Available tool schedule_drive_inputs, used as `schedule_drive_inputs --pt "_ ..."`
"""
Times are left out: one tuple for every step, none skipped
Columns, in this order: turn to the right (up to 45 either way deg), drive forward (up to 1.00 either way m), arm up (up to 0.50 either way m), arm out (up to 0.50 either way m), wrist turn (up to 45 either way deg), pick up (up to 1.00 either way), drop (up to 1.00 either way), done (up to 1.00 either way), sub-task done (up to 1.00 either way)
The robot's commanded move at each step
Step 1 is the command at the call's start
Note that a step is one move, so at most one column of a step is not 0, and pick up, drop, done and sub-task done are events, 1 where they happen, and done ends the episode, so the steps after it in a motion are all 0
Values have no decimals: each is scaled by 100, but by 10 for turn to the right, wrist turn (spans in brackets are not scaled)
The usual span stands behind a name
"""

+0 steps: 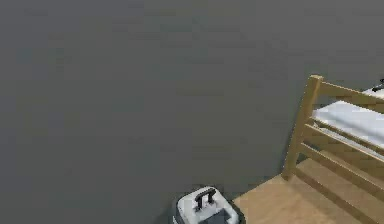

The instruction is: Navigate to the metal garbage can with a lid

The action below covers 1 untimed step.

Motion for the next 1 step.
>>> schedule_drive_inputs --pt "450 0 0 0 0 0 0 0 0"
